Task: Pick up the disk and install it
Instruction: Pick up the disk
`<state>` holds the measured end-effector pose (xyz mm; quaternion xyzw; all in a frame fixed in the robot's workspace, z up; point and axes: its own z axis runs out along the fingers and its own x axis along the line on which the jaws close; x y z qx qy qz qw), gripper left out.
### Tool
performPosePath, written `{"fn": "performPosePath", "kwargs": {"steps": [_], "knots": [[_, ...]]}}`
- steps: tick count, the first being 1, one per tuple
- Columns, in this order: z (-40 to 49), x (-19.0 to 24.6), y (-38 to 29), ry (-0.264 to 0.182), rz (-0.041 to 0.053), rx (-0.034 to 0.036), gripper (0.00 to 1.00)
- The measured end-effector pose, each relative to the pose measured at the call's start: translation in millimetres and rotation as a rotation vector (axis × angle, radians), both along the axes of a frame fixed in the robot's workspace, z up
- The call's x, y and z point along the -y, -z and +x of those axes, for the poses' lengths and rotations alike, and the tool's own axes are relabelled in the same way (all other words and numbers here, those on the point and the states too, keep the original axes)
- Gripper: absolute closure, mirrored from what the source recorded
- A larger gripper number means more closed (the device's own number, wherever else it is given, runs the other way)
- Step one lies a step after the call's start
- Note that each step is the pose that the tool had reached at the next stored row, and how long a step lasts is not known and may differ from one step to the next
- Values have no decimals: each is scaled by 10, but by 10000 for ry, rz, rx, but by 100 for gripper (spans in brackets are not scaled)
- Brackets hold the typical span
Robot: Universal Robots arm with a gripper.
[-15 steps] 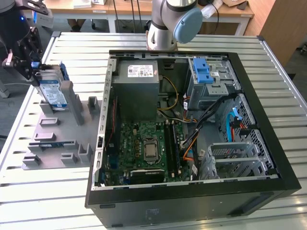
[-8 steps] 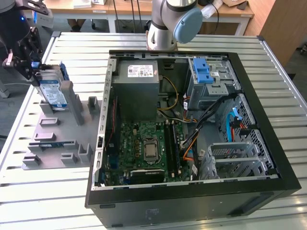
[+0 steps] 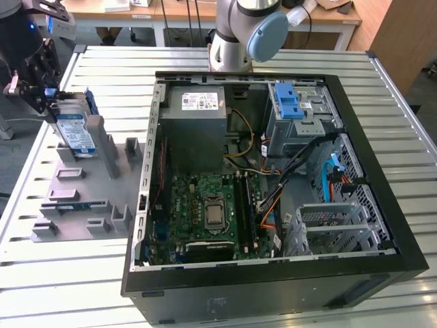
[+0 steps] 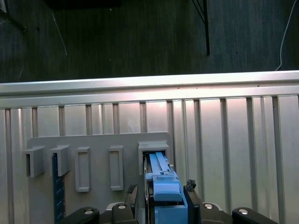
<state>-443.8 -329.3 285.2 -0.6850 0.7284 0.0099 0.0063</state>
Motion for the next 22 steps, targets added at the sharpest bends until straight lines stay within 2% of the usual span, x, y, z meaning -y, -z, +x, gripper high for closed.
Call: {"fn": "performPosePath", "kwargs": {"steps": [4,5,11,13,14,18,22], "knots": [[0,0,0,0,0,0,51],[0,0,0,0,0,0,58],[0,0,0,0,-4,0,58],[0,0,0,-1,-4,0,59],[0,0,0,0,-4,0,63],[0,0,0,-2,-8,0,63],[-1,3,0,-285,-14,0,63]]}}
